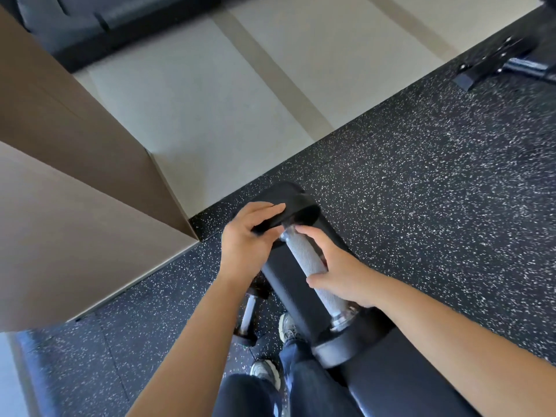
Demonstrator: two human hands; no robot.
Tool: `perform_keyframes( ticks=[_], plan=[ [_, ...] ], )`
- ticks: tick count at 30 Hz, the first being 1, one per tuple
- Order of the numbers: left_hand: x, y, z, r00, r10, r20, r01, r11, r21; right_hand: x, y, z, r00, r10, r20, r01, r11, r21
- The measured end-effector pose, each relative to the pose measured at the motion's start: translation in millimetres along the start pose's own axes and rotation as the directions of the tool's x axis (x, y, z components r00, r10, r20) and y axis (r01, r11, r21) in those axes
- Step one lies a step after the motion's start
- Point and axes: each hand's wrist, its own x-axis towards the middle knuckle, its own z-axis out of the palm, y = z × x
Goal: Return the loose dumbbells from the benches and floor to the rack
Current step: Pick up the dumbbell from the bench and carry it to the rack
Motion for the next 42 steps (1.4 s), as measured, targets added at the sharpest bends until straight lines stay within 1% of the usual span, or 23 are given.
perform_keyframes(
  ticks=[2, 5, 8, 12, 16, 21, 25, 28, 31, 34, 38, 42],
  plan=[
    [-8, 29, -9, 1.000, 0.024, 0.013, -0.024, 1.000, 0.018, -28, -17, -5, 0.999, -0.040, 0.006, 0.040, 0.999, -0.028],
    [-20, 69, -20, 0.997, 0.078, 0.003, -0.078, 0.996, 0.031, -61, -42, -13, 0.997, -0.070, 0.020, 0.070, 0.998, -0.002],
    [-33, 100, -25, 0.993, 0.116, -0.010, -0.116, 0.993, 0.025, -90, -57, -17, 0.996, -0.087, -0.010, 0.088, 0.995, 0.048],
    [-46, 133, -25, 0.986, 0.165, 0.036, -0.164, 0.986, -0.012, -127, -63, -21, 0.991, -0.097, -0.089, 0.106, 0.988, 0.111],
    [-58, 158, -20, 0.963, 0.245, 0.114, -0.241, 0.969, -0.045, -162, -64, -20, 0.979, -0.068, -0.192, 0.104, 0.978, 0.183],
    [-77, 182, -22, 0.910, 0.362, 0.202, -0.341, 0.931, -0.130, -205, -71, -6, 0.943, -0.043, -0.329, 0.126, 0.964, 0.236],
    [-92, 197, -30, 0.857, 0.440, 0.268, -0.400, 0.896, -0.193, -238, -80, 18, 0.911, -0.021, -0.412, 0.155, 0.943, 0.295],
    [-105, 205, -33, 0.803, 0.487, 0.344, -0.427, 0.872, -0.239, -262, -84, 39, 0.887, 0.011, -0.462, 0.163, 0.928, 0.336],
    [-121, 212, -31, 0.750, 0.529, 0.397, -0.451, 0.848, -0.278, -284, -84, 60, 0.853, 0.072, -0.517, 0.138, 0.925, 0.355],
    [-143, 211, -24, 0.687, 0.545, 0.481, -0.438, 0.839, -0.324, -308, -77, 82, 0.815, 0.141, -0.562, 0.115, 0.911, 0.396],
    [-175, 208, -7, 0.573, 0.557, 0.601, -0.443, 0.827, -0.345, -341, -61, 112, 0.755, 0.255, -0.605, 0.088, 0.874, 0.478],
    [-217, 214, 16, 0.434, 0.593, 0.678, -0.467, 0.792, -0.394, -378, -41, 143, 0.671, 0.371, -0.642, 0.083, 0.823, 0.562]
  ],
)
